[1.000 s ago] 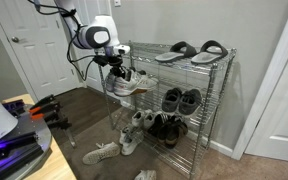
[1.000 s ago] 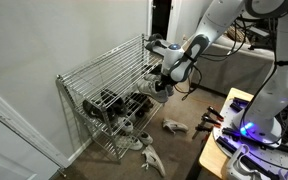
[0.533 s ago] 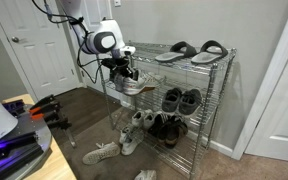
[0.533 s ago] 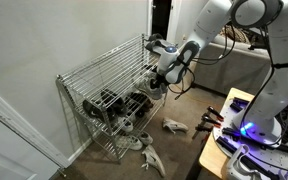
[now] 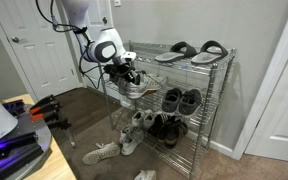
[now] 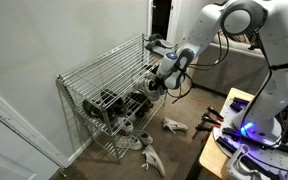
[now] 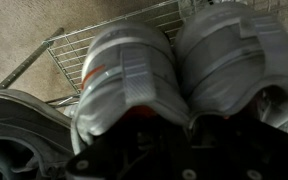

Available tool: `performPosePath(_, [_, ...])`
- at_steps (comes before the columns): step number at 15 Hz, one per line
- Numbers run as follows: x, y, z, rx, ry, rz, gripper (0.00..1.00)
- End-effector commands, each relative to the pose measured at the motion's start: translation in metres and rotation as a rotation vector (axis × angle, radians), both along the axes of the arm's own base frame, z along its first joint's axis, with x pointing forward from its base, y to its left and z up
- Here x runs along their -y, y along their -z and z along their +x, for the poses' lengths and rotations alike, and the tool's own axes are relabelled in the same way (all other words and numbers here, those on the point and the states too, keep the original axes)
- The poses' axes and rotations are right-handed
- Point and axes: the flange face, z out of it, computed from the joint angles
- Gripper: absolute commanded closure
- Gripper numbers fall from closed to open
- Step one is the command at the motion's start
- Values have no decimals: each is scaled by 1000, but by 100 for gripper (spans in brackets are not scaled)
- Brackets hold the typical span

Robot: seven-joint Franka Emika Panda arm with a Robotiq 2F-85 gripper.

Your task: Move the white pair of shoes to the second shelf

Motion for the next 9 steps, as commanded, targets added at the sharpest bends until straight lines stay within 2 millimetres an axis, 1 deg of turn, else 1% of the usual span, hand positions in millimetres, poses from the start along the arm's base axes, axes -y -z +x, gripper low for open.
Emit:
performPosePath(1, [4, -8, 3, 103, 36, 38, 95])
performPosePath(5, [5, -4, 1, 143, 53, 52, 95])
performPosePath(9, [5, 0, 2, 140, 47, 45, 95])
